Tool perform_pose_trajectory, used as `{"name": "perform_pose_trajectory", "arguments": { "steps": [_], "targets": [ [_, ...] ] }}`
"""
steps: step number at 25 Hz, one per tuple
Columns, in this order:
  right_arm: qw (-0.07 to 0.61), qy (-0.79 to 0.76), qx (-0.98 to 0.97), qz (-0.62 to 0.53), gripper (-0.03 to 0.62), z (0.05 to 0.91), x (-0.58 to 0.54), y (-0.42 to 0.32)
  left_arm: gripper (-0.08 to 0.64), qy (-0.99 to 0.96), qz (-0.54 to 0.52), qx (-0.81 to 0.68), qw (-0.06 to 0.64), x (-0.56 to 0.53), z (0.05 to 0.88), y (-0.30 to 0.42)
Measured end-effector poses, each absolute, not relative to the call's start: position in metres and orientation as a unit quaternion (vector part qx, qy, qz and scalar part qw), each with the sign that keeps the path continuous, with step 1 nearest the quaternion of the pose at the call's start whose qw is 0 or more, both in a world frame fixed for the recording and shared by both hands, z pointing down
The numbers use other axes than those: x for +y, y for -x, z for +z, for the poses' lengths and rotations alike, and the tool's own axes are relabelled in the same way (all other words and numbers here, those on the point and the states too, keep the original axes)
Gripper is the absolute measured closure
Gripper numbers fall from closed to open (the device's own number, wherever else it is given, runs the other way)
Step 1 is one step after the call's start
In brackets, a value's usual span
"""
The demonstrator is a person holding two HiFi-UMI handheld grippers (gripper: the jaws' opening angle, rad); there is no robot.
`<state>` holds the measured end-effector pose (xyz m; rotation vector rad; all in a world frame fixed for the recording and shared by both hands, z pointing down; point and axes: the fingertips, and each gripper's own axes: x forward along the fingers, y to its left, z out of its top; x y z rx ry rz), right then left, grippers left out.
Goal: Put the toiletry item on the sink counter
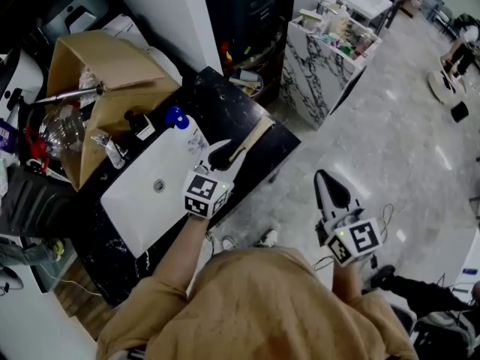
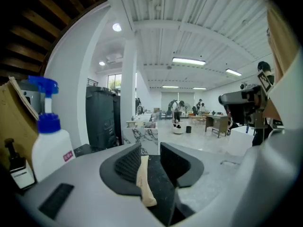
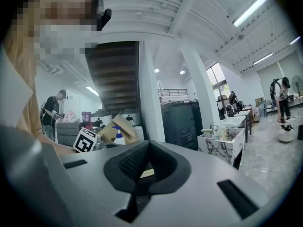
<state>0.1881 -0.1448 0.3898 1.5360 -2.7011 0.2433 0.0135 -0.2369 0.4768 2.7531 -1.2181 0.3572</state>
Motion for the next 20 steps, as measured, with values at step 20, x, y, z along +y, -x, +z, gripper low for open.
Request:
{"name": "perform_pose_trajectory", "arguments": {
  "steps": [20],
  "targets": [
    [-0.015, -0.477, -0.876, 0.070, 0.588, 0.368, -0.157, -0.155, 0.557, -0.843, -0.058, -0.530, -0.071, -0.157, 0.324, 0.142]
  ]
}}
